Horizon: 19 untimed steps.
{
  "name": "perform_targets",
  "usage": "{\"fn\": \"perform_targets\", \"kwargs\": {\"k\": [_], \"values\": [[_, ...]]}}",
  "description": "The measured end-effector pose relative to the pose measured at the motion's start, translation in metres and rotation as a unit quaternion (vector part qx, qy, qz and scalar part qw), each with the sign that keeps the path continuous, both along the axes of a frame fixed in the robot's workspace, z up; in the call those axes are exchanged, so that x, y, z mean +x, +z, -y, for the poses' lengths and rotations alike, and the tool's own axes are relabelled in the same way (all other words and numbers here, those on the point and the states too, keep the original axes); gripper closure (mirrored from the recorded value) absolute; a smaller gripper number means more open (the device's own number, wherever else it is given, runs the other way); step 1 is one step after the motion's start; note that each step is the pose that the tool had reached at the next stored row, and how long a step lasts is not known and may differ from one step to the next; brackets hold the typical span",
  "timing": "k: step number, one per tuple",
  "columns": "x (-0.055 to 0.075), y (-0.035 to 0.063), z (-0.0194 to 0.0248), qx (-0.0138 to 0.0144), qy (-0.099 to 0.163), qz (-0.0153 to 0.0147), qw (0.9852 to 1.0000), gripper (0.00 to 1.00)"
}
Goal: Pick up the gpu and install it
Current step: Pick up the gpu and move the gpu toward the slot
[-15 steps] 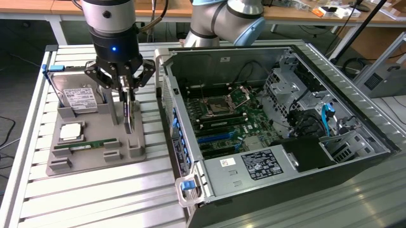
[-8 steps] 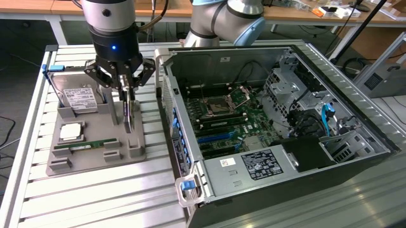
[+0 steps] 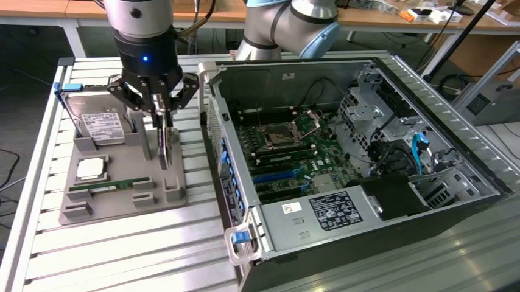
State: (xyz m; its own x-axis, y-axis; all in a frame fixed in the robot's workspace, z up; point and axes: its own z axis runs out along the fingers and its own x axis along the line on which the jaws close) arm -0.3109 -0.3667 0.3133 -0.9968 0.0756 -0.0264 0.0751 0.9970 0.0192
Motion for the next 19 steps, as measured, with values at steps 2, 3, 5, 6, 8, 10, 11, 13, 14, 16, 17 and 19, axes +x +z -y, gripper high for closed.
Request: {"fn": "perform_targets", "kwargs": {"k": [2,3,5,6,8,10,11,13,14,16,17,19], "values": [[0.000,0.0013,0.0000,0.0001,0.000,0.0000,1.0000,0.73],[0.000,0.0023,0.0000,0.0002,0.000,0.0000,1.0000,0.73],[0.000,0.0033,0.0000,0.0003,0.000,0.0000,1.0000,0.73],[0.000,0.0037,0.0000,0.0004,0.000,0.0000,1.0000,0.73],[0.000,0.0046,0.0000,0.0005,0.000,0.0000,1.0000,0.73],[0.000,0.0055,0.0000,0.0005,0.000,0.0000,1.0000,0.73],[0.000,0.0059,0.0000,0.0006,0.000,0.0000,1.0000,0.73],[0.000,0.0069,0.0000,0.0006,0.000,0.0000,1.0000,0.73],[0.000,0.0075,0.0000,0.0007,0.000,0.0000,1.0000,0.73],[0.000,0.0087,0.0000,0.0007,0.000,0.0000,1.0000,0.73],[0.000,0.0098,0.0000,0.0009,0.000,0.0000,1.0000,0.73],[0.000,0.0148,0.0000,0.0012,0.000,0.0000,1.0000,0.73]]}}
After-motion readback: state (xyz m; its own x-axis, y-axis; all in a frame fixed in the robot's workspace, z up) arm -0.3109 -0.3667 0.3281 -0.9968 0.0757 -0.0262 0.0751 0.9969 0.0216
